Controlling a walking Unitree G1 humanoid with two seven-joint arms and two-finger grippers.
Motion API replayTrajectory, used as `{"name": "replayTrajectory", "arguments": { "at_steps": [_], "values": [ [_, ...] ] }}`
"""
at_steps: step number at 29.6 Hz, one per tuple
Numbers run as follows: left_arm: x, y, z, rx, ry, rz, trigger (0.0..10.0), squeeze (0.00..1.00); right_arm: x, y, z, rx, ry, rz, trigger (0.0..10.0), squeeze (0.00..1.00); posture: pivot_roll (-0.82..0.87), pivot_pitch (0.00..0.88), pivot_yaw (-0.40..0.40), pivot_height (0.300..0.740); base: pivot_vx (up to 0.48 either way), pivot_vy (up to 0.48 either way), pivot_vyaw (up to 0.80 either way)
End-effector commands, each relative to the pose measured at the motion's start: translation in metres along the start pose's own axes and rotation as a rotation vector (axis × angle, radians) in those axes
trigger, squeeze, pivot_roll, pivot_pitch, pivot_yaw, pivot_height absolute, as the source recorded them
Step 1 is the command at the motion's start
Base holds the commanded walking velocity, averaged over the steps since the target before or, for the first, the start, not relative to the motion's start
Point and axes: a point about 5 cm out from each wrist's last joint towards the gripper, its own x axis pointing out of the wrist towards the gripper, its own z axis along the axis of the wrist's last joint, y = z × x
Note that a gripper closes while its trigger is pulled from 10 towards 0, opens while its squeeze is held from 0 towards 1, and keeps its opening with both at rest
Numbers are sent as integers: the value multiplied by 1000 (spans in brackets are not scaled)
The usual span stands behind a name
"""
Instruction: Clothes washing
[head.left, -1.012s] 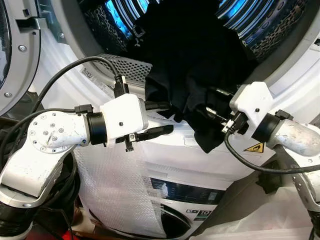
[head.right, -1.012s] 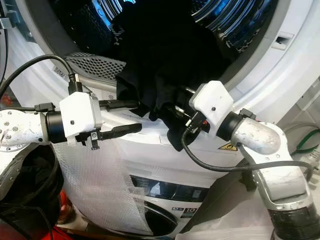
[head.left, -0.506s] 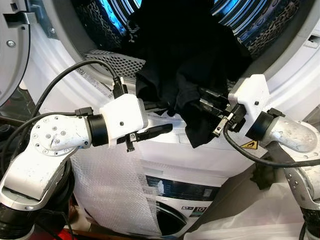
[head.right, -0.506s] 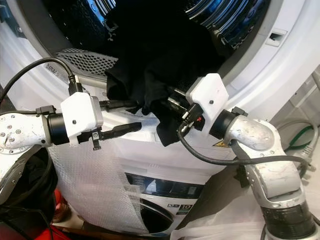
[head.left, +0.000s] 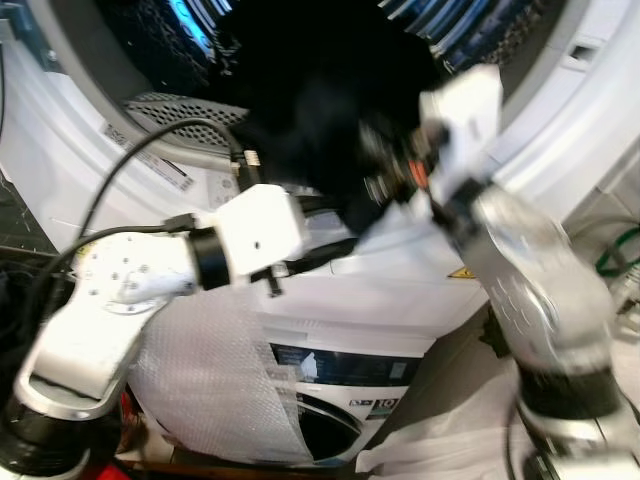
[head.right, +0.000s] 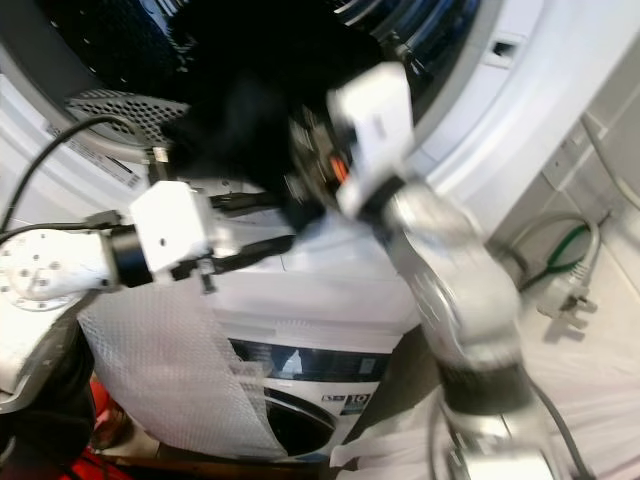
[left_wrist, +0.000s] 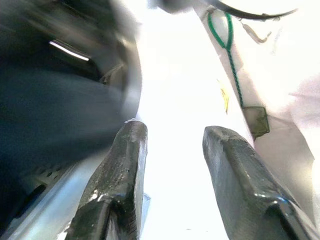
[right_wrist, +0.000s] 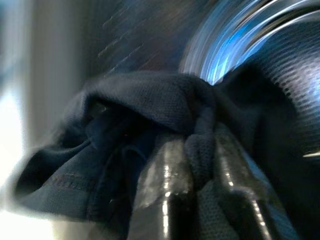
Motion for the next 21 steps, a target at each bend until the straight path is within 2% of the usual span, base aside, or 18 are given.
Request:
{"name": "replayTrajectory", "arguments": {
  "at_steps": [1, 4, 6, 7, 8, 10, 16, 21],
  "values": [
    [3, 2, 2, 22, -13, -6, 10000, 0, 9, -15, -1, 3, -4, -142, 10000, 0, 226, 150, -130, 740, 0, 0, 0],
    [6, 3, 3, 25, -30, -6, 10000, 0, 32, -18, 9, -22, -23, -261, 10000, 0, 226, 149, -126, 740, 0, 0, 0],
    [6, 3, 3, 26, -34, -6, 10000, 0, 36, -18, 11, -16, -26, -284, 10000, 0, 226, 149, -126, 740, 0, 0, 0],
    [11, 5, 5, 29, -44, 4, 10000, 0, 47, -24, 18, -57, -37, -400, 10000, 0, 227, 150, -133, 740, 0, 0, 0],
    [12, 5, 5, 31, -48, 9, 10000, 0, 52, -26, 21, -46, -44, -441, 10000, 0, 227, 150, -133, 740, 0, 0, 0],
    [15, 7, 6, 27, -56, 29, 10000, 0, 57, -29, 30, -89, -83, -536, 10000, 0, 227, 153, -136, 740, 0, 0, 0],
    [18, 16, 9, 14, -85, 97, 10000, 0, 69, -22, 42, -35, -146, -650, 10000, 0, 230, 152, -143, 740, 0, 0, 0],
    [17, 25, 16, -37, -140, 152, 10000, 0, 81, -12, 31, -72, -76, -629, 10000, 0, 227, 150, -144, 740, 0, 0, 0]
  ]
}}
